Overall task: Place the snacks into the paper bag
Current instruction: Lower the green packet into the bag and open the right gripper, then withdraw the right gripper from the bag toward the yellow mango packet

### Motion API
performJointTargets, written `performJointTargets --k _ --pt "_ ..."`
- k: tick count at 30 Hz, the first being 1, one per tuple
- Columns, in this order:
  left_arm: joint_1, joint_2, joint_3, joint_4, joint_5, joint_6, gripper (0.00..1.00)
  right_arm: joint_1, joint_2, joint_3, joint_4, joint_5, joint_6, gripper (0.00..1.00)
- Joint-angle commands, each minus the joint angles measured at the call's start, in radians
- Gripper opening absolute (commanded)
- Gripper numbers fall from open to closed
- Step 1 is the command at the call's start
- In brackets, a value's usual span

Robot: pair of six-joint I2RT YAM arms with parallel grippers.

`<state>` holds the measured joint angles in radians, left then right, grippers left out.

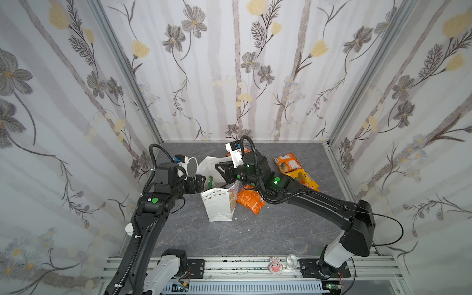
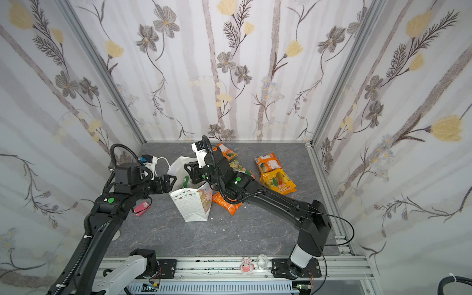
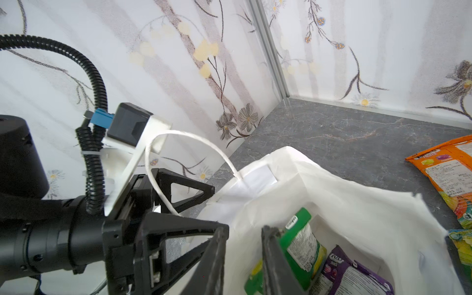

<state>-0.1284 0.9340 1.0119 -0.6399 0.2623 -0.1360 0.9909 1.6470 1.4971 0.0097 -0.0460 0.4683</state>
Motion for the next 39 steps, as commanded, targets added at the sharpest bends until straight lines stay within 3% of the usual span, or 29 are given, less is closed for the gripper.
performJointTargets --k 1,9,14,20,30,39 --pt "-0.001 0.003 0.003 0.017 -0.002 -0.003 0.87 0.009 0.002 0.023 0.018 -0.009 -0.023 0.25" --pt "-0.002 0.01 0.005 0.018 -0.007 -0.003 0.87 0.03 0.0 0.058 -0.02 -0.005 -0.059 0.25" --pt "-0.002 0.011 0.016 0.017 -0.012 0.003 0.87 0.054 -0.062 0.051 -0.056 0.056 -0.104 0.25" --pt "-0.002 0.006 0.015 0.015 -0.017 0.003 0.86 0.057 -0.184 -0.071 -0.036 0.137 -0.116 0.26" --pt "-0.002 -0.029 0.013 0.028 -0.06 0.01 0.86 0.054 -0.344 -0.263 -0.019 0.161 -0.123 0.27" --pt "-0.002 -0.028 0.02 0.026 -0.066 0.007 0.88 0.007 -0.516 -0.463 -0.037 0.247 -0.065 0.28"
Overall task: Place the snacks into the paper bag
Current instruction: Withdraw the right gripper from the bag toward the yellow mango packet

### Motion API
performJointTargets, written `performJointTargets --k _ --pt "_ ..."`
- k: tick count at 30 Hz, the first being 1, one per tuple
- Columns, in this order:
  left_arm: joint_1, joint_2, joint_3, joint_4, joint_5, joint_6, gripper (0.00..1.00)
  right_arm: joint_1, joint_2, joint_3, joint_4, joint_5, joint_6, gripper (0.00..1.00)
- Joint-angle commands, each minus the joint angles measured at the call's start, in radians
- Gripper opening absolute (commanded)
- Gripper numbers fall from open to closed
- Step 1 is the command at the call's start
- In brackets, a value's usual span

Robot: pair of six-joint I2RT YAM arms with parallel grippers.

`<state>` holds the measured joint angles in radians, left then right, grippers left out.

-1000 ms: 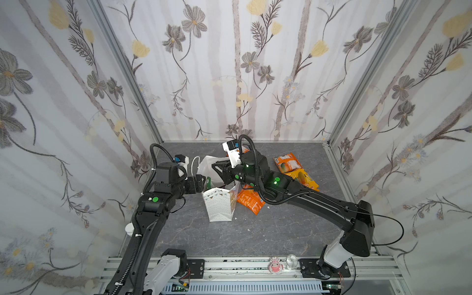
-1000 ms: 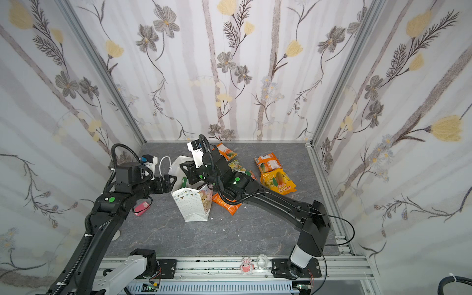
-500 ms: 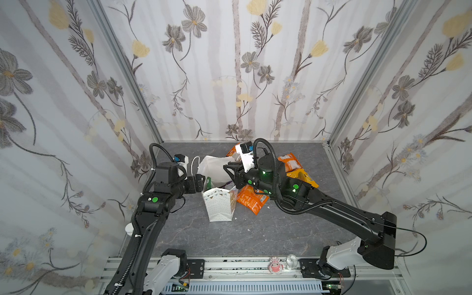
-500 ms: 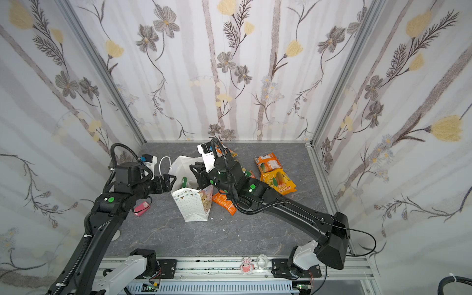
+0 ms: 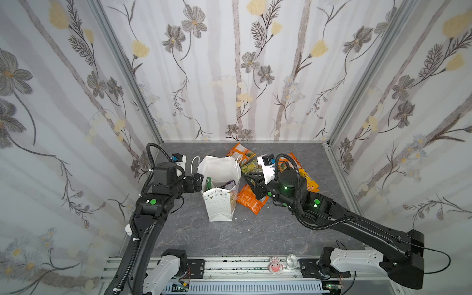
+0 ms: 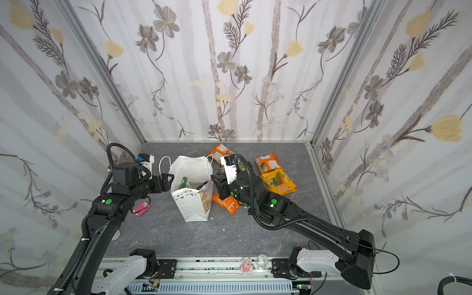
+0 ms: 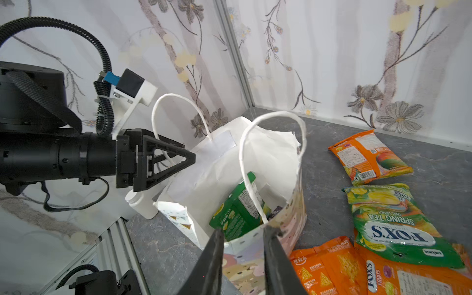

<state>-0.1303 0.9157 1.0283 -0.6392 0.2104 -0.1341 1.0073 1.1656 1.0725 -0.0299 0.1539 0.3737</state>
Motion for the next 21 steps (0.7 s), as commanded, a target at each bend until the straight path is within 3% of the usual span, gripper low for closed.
performJointTargets --k 1,11,16,21 --pt "0.0 -0.015 0.0 0.027 -0.02 0.006 0.89 -0.015 -0.051 -0.057 -0.007 0.051 0.035 0.28" --pt "0.0 -0.028 -0.009 0.032 -0.028 0.003 0.91 -0.179 -0.243 -0.374 -0.018 0.015 0.192 0.29" --pt "0.001 -0.014 -0.001 0.029 -0.016 0.003 0.91 -0.313 -0.297 -0.469 -0.047 -0.002 0.257 0.3" --pt "0.0 -0.02 -0.006 0.029 -0.015 0.004 0.91 -0.384 -0.294 -0.468 -0.186 0.116 0.245 0.33"
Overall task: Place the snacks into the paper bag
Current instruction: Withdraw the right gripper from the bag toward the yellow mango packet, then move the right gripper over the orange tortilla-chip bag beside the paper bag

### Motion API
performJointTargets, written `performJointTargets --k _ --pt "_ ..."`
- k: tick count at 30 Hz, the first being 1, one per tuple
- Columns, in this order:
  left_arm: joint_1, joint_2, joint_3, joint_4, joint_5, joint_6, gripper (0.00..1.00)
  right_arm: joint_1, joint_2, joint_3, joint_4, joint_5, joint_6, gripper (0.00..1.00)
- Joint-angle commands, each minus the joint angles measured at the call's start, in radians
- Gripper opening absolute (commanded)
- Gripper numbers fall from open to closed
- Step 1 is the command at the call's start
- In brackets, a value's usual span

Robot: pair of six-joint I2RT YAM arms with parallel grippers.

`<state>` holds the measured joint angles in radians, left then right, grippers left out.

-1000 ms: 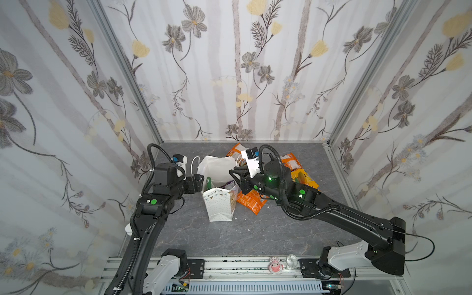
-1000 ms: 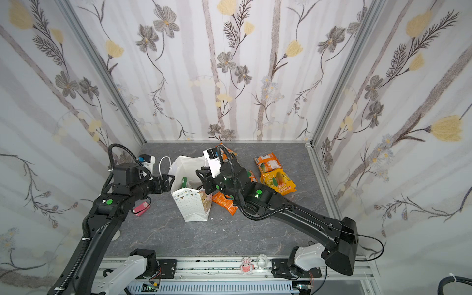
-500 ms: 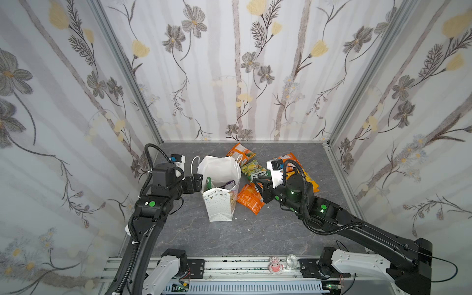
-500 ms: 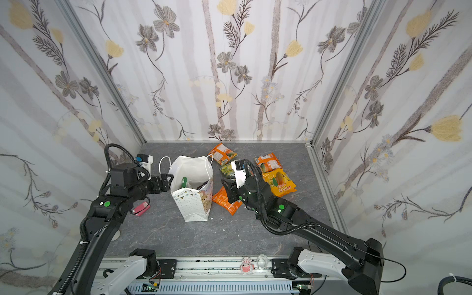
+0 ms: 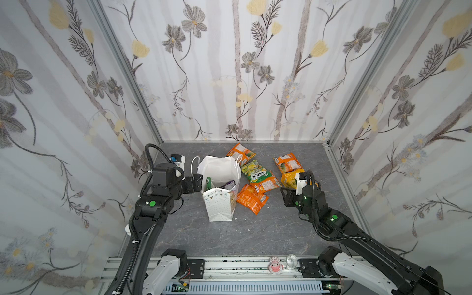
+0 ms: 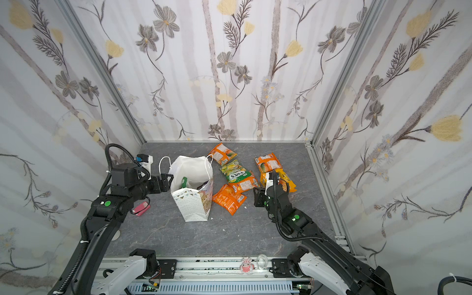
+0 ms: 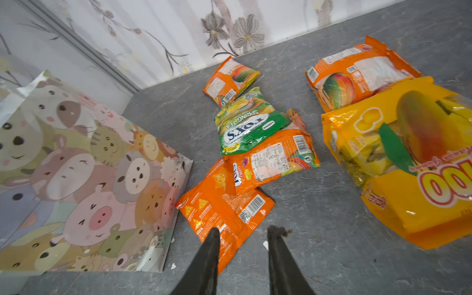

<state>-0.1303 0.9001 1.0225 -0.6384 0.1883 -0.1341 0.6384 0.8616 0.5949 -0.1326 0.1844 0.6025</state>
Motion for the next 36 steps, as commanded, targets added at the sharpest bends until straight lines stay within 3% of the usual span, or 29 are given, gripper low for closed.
performJointTargets --k 1,4,9,12,15,17,25,36 --pt "0.001 -0.006 -0.004 0.028 0.005 0.004 0.92 -0.015 0.022 0.018 -0.116 0.115 0.009 0.33" --pt "0.0 -0.01 -0.007 0.031 0.004 0.003 0.92 -0.015 0.062 0.025 -0.167 0.154 -0.006 0.35" --pt "0.001 -0.006 -0.005 0.028 0.005 0.002 0.92 -0.014 0.109 -0.045 -0.001 -0.068 -0.04 0.4" --pt "0.0 -0.004 -0.006 0.028 0.005 0.002 0.92 0.01 0.163 -0.057 0.057 -0.116 -0.046 0.41" --pt "0.0 -0.005 -0.007 0.028 0.008 0.001 0.92 0.172 0.221 -0.002 0.006 0.141 -0.087 0.46" --pt "0.0 -0.004 -0.007 0.028 0.01 0.001 0.92 0.263 0.254 0.021 0.001 0.207 -0.114 0.51" --pt "0.0 -0.003 -0.007 0.028 0.014 0.002 0.92 0.417 0.406 0.041 0.082 0.289 -0.223 0.58" --pt "0.0 -0.001 -0.005 0.026 0.02 0.002 0.91 0.497 0.619 0.109 0.091 0.345 -0.222 0.62"
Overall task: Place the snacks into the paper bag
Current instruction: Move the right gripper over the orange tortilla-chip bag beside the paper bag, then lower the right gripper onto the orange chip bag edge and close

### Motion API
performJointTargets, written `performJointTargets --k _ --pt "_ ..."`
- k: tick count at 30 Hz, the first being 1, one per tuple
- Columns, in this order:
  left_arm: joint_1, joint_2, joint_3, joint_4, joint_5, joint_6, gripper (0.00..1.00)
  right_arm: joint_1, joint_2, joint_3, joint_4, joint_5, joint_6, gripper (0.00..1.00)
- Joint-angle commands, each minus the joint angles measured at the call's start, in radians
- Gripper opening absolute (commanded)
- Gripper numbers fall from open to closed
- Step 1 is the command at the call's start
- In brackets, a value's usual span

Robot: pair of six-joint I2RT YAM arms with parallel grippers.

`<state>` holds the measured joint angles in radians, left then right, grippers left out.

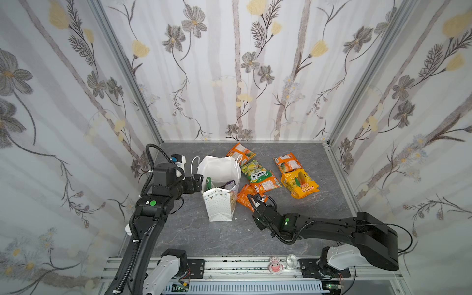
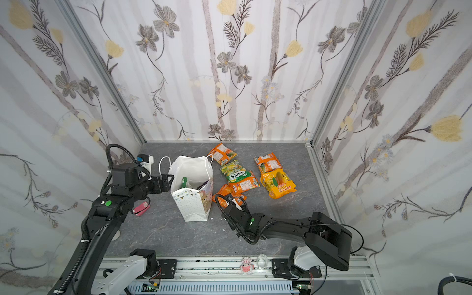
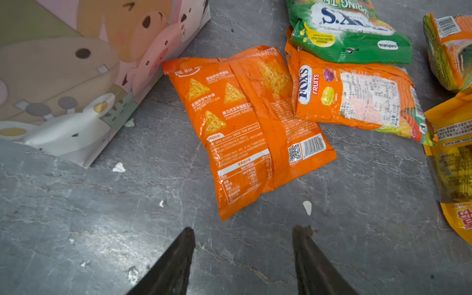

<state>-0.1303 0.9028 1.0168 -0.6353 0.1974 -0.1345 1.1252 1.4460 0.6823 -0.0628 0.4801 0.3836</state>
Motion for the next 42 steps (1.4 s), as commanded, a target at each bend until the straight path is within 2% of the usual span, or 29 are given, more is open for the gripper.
performJointTargets --k 1,4,25,33,42 --pt "0.0 -0.006 -0.001 0.023 0.01 0.002 0.92 0.013 0.051 0.03 0.014 0.064 0.003 0.62" --pt "0.0 -0.015 -0.004 0.025 0.006 0.001 0.92 0.013 0.091 0.041 0.015 0.096 0.007 0.62" --pt "0.0 -0.008 -0.001 0.024 0.007 0.001 0.92 0.013 0.229 0.06 0.037 0.12 0.015 0.66" --pt "0.0 -0.01 -0.001 0.025 0.006 0.001 0.92 0.01 0.245 0.056 0.036 0.166 0.032 0.66" --pt "0.0 -0.011 -0.002 0.026 0.005 0.002 0.92 0.001 0.27 0.054 0.078 0.156 0.019 0.64"
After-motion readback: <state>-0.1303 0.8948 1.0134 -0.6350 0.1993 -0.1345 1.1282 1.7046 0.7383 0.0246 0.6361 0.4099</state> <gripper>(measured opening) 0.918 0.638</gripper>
